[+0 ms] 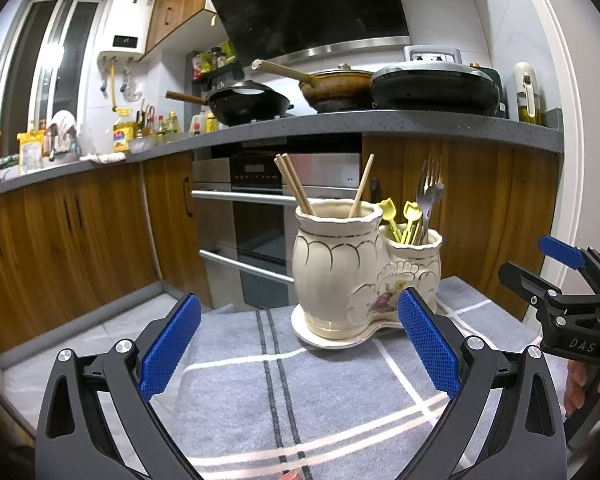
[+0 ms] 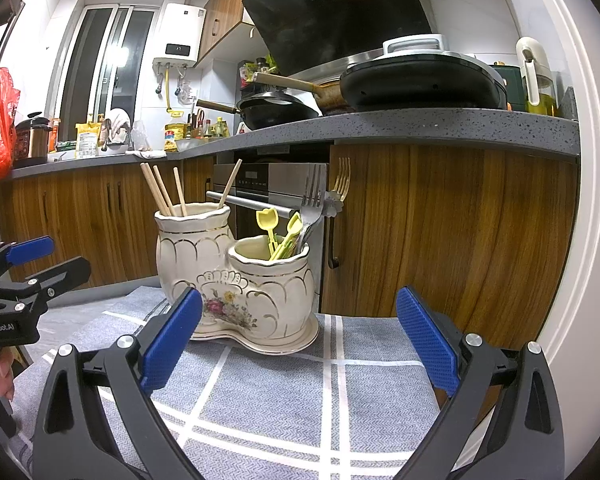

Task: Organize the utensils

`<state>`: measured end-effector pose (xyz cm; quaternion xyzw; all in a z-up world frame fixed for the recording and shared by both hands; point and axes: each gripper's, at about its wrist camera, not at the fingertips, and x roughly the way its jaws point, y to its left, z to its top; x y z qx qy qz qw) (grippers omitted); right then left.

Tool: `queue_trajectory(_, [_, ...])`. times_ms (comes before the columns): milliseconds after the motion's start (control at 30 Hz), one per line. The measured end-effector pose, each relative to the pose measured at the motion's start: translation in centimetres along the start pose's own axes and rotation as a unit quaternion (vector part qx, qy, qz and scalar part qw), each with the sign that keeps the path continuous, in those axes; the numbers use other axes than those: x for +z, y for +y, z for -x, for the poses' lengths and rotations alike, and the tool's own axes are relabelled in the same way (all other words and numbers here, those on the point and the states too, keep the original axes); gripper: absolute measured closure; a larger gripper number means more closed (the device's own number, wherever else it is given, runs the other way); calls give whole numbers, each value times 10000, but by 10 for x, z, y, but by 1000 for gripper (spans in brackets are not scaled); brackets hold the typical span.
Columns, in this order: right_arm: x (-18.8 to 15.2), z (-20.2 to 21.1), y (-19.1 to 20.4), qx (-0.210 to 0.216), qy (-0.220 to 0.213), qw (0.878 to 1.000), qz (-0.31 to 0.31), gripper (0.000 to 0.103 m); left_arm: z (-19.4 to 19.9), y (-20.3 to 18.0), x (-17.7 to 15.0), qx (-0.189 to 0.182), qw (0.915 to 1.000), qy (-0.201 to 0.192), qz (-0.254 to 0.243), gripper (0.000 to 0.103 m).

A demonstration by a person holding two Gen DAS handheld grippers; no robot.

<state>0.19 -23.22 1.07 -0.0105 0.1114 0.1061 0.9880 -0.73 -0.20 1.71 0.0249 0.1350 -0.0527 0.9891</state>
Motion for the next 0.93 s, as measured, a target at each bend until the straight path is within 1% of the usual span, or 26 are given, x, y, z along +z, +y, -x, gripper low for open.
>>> queue_trajectory(500, [0,0,0,4,4,10000,7,7,0,-1,2,-7,10000,11,-27,5])
queue_trajectory(633, [0,0,0,4,3,10000,12,7,0,-2,4,-53,9999,21,-85,5])
queue_trajectory(700, [0,0,1,-1,0,10000,10,7,1,-3,4,-20,9999,11,-137,5])
queue_trajectory(800, [0,0,1,3,8,10000,5,7,-3,-3,3,-2,9998,141,-125,5])
queue_trajectory(933, [-3,0,1,3,31,10000,20,7,-4,-3,2,33,9997,168,-165,5])
